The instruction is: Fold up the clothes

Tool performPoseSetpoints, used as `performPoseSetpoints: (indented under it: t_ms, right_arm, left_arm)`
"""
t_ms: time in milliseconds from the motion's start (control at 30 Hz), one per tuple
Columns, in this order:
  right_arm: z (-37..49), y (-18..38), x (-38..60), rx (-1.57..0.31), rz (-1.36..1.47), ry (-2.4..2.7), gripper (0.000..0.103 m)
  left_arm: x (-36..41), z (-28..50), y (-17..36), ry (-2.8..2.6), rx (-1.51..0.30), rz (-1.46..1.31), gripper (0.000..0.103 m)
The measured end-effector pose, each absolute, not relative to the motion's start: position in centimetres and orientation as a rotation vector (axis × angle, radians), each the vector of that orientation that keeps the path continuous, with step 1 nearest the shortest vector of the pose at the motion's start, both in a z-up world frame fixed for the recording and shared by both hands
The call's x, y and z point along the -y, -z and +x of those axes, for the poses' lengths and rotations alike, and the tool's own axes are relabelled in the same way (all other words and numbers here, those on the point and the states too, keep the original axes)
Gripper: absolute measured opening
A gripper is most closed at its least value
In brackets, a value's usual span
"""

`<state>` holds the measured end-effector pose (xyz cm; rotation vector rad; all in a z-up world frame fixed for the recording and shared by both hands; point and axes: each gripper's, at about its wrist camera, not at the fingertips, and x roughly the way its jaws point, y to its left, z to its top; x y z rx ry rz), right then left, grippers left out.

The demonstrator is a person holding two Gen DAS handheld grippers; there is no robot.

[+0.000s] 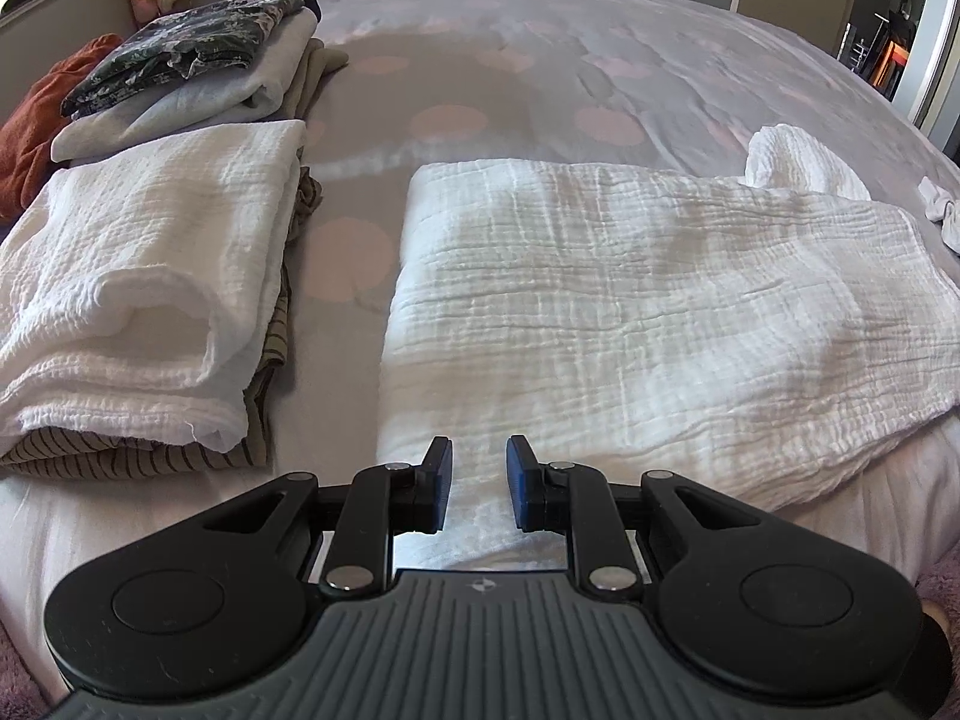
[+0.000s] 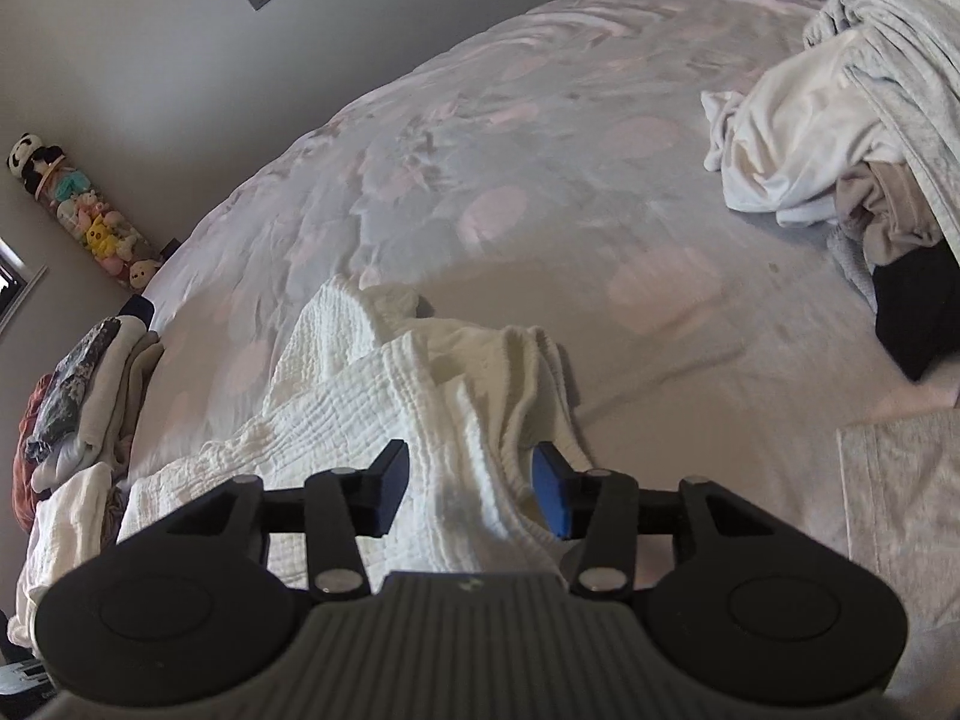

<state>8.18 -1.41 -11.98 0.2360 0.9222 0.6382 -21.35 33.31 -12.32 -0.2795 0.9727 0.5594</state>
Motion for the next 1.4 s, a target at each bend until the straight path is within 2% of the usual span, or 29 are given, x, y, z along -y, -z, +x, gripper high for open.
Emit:
performPoseSetpoints:
  t_ms: [300,500,567,667,867,967,1267,1333,1367,1400]
  right_arm:
    - [8.0,10.3,-1.5,-0.857,0.13,-0.76,0.048]
    - [9.7,9.4,-4.0,-0.873,0.033,-0.842,0.044]
    - [10.7,9.3,-4.9,-0.879,-0.008,-0.881,0.044]
    - [12.3,9.3,-6.3,-0.889,-0.061,-0.934,0.044]
    - [16.4,9.4,-9.6,-0.899,-0.126,-1.025,0.044]
    - [17.9,9.6,-11.9,-0.887,-0.182,-1.053,0.044]
    - [21.1,11.6,-16.3,-0.92,-0.19,-1.105,0.043]
    - [21.6,12.0,-16.9,-0.937,-0.167,-1.124,0.041]
    - [21.8,12.1,-17.2,-0.947,-0.149,-1.14,0.035]
    - [21.9,12.2,-17.3,-0.956,-0.138,-1.156,0.023]
  left_arm:
    - [-33.4,-20.1,10.7,-0.531,-0.937,-0.244,0.018]
    - [-32.9,-15.2,9.2,-0.407,-0.941,-0.156,0.019]
    - [-32.5,-13.0,8.9,-0.351,-0.944,-0.123,0.02]
    - [-31.9,-9.7,8.9,-0.261,-0.939,-0.082,0.028]
    - [-30.3,-2.7,10.2,-0.074,-0.918,-0.015,0.033]
    - [-29.2,0.0,11.2,-0.002,-0.917,0.036,0.04]
    - [-27.6,4.3,14.3,0.129,-0.927,0.121,0.041]
    - [-27.2,4.8,14.6,0.16,-0.918,0.118,0.041]
    - [-26.8,4.9,14.6,0.185,-0.913,0.119,0.041]
    - [-26.4,5.1,14.7,0.204,-0.912,0.129,0.041]
